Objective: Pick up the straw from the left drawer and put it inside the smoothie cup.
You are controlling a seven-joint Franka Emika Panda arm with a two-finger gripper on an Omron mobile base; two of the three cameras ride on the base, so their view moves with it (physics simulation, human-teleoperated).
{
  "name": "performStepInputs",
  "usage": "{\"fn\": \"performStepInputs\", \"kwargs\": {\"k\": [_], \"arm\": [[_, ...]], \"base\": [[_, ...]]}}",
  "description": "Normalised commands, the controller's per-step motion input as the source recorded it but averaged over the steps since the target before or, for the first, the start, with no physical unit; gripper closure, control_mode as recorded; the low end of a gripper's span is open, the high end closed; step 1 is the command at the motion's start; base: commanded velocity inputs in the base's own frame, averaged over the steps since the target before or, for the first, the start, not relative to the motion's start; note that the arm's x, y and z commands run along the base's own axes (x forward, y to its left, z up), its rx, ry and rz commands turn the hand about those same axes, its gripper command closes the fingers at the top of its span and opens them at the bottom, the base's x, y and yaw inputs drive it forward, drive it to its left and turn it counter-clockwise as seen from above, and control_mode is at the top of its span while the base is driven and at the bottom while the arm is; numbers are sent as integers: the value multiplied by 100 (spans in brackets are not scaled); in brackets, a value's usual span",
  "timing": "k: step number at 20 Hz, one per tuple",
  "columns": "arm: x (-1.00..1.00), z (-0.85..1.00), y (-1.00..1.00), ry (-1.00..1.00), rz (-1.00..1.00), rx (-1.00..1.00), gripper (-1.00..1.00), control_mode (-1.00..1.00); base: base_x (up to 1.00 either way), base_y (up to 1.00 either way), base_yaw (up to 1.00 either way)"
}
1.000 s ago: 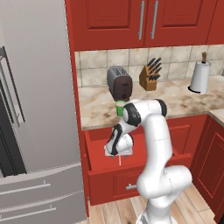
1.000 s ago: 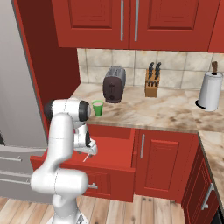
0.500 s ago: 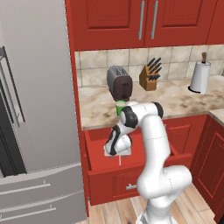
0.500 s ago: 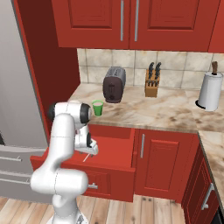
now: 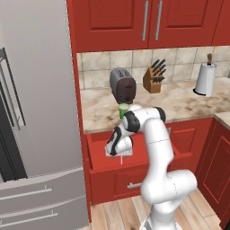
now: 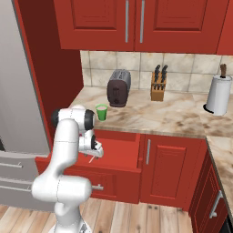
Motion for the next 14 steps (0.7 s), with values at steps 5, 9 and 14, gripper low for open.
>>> {"fn": "performStepInputs", "kwargs": {"k": [5, 9, 14], "arm": [[-13, -31, -3, 7, -1, -1, 100, -100], [-59, -31, -18, 13, -4, -2, 100, -100], [-68, -30, -23, 16, -4, -2, 100, -100]], "base": [[0, 0, 0], [0, 0, 0], [0, 0, 0]]}}
